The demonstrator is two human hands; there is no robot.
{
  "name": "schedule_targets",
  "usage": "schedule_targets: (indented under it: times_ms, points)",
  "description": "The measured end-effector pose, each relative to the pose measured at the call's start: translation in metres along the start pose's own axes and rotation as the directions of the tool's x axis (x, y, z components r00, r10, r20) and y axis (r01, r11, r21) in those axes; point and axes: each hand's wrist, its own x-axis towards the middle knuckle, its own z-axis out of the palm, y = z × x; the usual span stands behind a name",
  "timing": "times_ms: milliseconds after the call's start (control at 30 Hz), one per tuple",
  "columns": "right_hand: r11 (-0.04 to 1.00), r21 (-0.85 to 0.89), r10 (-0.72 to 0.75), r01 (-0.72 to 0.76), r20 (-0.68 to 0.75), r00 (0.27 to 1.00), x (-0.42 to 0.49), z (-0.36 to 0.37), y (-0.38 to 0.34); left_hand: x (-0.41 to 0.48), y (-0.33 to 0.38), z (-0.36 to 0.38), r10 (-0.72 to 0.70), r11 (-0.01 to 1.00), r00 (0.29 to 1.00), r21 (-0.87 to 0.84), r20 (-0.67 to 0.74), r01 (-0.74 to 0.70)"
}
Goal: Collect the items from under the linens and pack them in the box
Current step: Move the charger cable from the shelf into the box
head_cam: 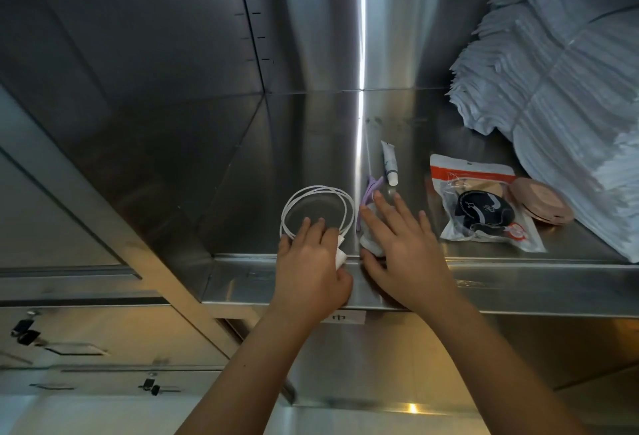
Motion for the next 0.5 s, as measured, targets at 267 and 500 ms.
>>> schedule_targets:
  times_ms: [267,500]
  points:
    - [0.999,0.007,-0.052,0.051,0.085,0.995,-0.006,0.011,0.007,0.021,0.002,-0.007,-0.074,0.981,0.982,0.188,0.176,0.04]
    - [0.994,0.035,-0.099,0.103,-0.104,0.99,-0.011,0.013,0.005,0.017,-0.001,-0.01,-0.075,0.981,0.99,0.188,0.121,0.052]
